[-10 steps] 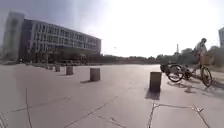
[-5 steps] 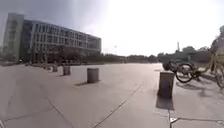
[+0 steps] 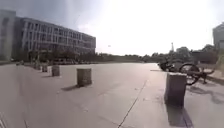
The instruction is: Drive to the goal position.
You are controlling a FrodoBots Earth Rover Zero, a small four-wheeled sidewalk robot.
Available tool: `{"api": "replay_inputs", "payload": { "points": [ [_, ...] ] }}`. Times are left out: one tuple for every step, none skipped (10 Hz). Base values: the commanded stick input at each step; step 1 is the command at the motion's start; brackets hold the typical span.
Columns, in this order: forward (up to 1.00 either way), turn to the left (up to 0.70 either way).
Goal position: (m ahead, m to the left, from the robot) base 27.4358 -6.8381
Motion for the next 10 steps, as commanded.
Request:
{"api": "replay_inputs", "payload": {
  "points": [
    [1.0,0.0],
    [1.0,0.0],
    [1.0,0.0],
    [1.0,0.0],
    [1.0,0.0],
    [1.0,0.0],
    [1.0,0.0],
    [1.0,0.0],
    [1.0,0.0],
    [1.0,0.0]
  ]
}}
